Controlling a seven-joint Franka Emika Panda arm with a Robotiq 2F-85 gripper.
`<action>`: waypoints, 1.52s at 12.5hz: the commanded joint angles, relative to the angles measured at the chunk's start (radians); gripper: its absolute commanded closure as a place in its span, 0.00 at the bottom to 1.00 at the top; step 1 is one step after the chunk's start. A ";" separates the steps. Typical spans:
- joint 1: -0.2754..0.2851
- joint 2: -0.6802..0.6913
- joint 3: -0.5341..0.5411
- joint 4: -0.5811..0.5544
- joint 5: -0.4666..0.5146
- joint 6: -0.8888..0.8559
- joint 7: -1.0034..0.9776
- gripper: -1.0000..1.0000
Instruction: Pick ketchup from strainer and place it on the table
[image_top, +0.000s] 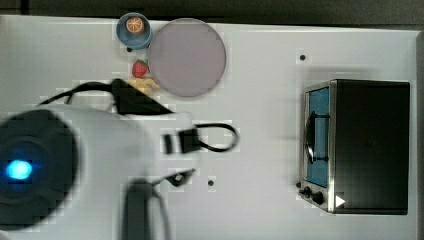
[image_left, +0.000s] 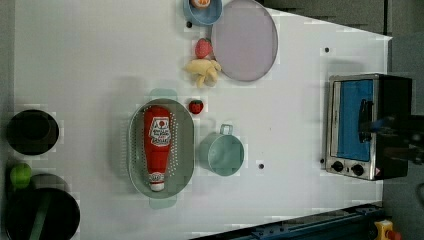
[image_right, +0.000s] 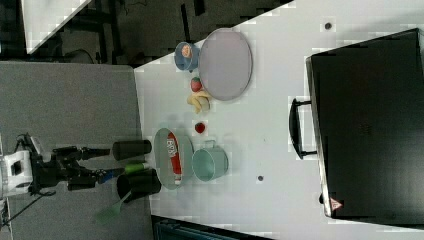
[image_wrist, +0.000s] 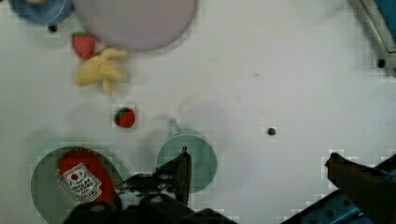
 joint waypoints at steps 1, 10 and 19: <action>0.023 0.070 0.104 -0.004 0.004 0.034 0.053 0.00; 0.033 0.259 0.407 -0.122 0.003 0.332 0.053 0.00; 0.050 0.489 0.446 -0.340 -0.125 0.857 0.085 0.00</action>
